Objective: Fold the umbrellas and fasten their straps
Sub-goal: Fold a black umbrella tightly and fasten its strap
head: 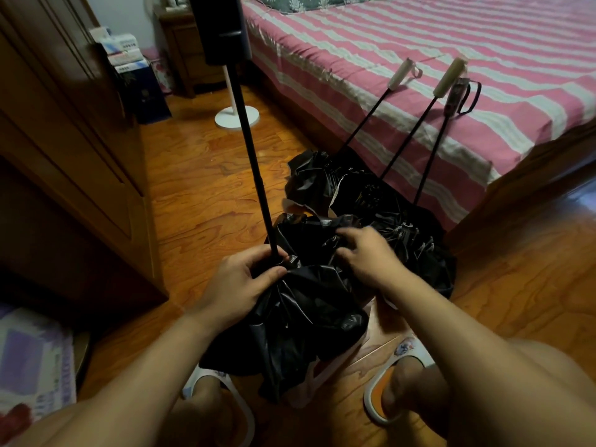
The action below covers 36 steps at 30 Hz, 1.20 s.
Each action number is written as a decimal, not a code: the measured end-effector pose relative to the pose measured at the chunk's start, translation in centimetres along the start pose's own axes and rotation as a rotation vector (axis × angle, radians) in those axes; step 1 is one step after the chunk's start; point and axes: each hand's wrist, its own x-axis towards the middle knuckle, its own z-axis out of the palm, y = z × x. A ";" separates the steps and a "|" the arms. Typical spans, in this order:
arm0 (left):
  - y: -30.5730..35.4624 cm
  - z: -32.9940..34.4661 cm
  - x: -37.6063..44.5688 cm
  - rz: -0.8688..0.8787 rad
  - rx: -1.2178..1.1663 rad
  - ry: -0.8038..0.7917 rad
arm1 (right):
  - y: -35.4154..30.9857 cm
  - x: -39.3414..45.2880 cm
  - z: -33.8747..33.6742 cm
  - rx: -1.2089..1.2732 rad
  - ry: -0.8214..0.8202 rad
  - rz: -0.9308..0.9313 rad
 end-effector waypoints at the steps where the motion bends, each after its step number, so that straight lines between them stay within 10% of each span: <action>1: -0.1 0.0 0.1 -0.005 -0.003 0.005 | -0.2 -0.1 0.7 0.010 -0.017 -0.048; 7: 0.2 0.3 0.3 -0.007 -0.043 0.018 | -4.1 -4.4 3.7 0.194 0.025 -0.370; 25: 0.5 0.1 1.0 -0.059 0.331 0.036 | -5.7 -6.3 6.4 0.202 0.317 -0.398; 36: 0.3 0.3 0.5 -0.065 0.015 0.006 | -6.0 -5.9 5.5 0.192 0.175 -0.431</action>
